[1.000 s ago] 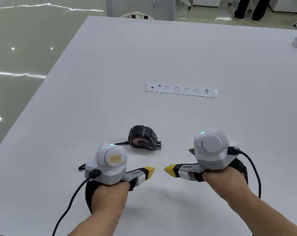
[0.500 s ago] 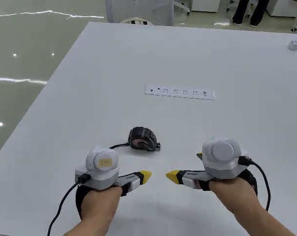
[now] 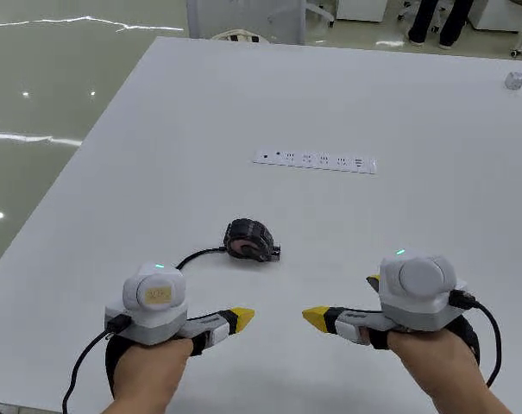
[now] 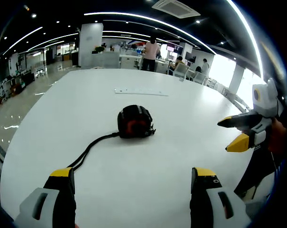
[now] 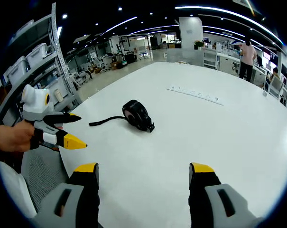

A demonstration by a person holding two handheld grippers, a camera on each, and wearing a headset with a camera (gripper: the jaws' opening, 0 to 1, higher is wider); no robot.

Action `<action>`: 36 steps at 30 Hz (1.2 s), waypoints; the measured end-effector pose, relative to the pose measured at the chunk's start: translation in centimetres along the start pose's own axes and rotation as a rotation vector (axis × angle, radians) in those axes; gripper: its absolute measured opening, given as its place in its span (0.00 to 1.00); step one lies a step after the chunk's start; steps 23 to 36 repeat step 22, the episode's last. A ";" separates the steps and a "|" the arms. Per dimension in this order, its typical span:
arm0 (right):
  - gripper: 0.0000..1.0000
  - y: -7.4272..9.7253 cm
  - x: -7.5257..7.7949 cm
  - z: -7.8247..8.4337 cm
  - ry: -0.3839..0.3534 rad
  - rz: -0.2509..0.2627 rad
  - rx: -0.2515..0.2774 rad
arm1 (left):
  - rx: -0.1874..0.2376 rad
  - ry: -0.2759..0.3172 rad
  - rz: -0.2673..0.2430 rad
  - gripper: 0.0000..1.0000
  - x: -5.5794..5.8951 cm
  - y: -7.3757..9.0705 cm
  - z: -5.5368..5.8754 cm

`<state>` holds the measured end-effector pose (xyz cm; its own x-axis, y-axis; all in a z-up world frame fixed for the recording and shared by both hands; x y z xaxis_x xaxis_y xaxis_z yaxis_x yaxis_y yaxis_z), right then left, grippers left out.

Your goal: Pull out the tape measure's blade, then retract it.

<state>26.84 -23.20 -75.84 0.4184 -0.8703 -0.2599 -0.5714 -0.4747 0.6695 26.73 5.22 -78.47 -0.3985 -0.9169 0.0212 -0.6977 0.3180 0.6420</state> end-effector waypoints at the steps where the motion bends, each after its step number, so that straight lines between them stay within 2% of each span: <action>1: 0.80 0.3 0.0 0.2 -0.004 0.000 -0.001 | 0.001 -0.003 0.002 1.00 0.1 0.2 0.0; 6: 0.83 1.4 -0.3 0.6 -0.025 0.011 0.001 | 0.009 -0.001 0.006 1.00 0.0 0.9 -0.1; 9: 0.85 1.6 -0.3 0.7 -0.026 0.012 0.001 | 0.009 -0.001 0.007 1.00 0.0 1.0 -0.1; 14: 0.88 3.4 0.0 1.8 -0.056 0.036 -0.003 | 0.011 -0.002 0.015 1.00 0.1 2.4 0.4; 22: 0.90 5.0 0.1 2.0 -0.070 0.052 -0.004 | 0.005 0.014 0.023 1.00 -0.1 3.8 1.0; 36: 0.90 5.0 0.1 2.0 -0.070 0.052 -0.004 | 0.005 0.014 0.023 1.00 -0.1 3.8 1.0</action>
Point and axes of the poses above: the centre of the closed fingertips' face, and the gripper's own axes: y roughly backward along the fingers, x roughly to its right, z roughly out of its underside, the point moved 10 cm from there along y, roughly backward along the fingers, and after that the axes turned 9 degrees about -y, right-handed, at the moved point
